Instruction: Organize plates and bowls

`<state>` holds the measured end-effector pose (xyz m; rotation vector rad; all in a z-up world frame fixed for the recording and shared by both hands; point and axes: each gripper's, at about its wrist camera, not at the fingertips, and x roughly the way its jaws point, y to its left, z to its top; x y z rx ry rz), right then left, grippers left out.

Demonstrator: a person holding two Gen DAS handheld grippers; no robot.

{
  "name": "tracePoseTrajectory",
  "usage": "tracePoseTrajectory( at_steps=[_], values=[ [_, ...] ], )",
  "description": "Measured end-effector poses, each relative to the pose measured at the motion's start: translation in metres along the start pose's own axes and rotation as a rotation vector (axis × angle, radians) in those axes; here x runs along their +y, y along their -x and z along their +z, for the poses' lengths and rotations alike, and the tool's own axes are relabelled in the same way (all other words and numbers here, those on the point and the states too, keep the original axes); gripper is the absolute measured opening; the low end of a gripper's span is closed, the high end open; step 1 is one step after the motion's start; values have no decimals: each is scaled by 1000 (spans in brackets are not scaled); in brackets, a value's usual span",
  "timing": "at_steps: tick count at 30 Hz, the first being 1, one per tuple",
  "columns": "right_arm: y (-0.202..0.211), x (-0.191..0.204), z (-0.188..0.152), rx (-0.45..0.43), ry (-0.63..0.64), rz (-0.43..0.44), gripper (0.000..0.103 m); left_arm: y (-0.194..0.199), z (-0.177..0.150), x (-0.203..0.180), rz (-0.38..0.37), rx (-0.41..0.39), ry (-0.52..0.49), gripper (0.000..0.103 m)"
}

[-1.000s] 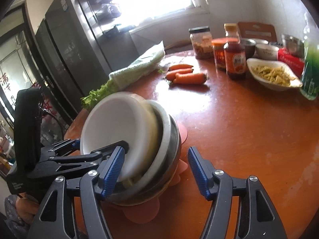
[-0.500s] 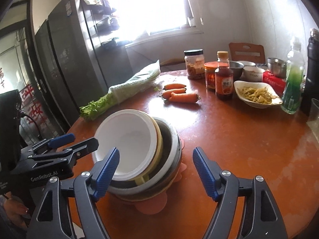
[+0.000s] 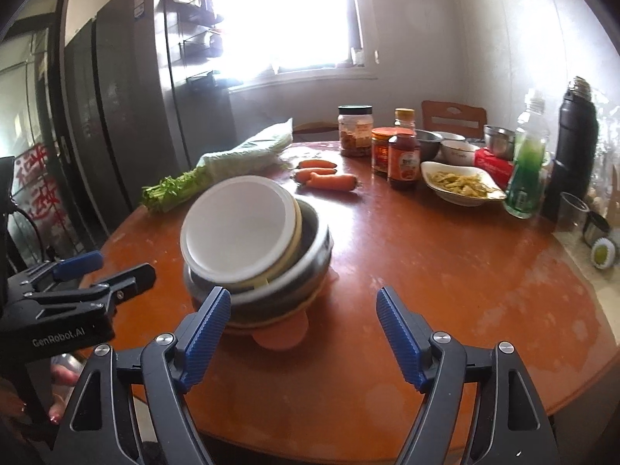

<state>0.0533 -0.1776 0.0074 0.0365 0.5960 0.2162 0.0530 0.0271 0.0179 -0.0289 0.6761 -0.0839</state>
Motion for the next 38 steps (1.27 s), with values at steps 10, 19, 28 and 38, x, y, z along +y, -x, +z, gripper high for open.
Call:
tracePoseTrajectory(
  at_steps=[10, 19, 28, 38],
  values=[
    [12, 1, -19, 10, 4, -32, 79, -1, -22, -9, -1, 32, -14, 93],
    [13, 5, -22, 17, 10, -25, 79, -3, -26, -9, 9, 46, -12, 93],
    [9, 4, -24, 25, -2, -19, 79, -6, -27, -11, 6, 60, -21, 93],
    [3, 1, -26, 39, -7, -22, 79, -12, -27, -8, 37, 68, -18, 93]
  ],
)
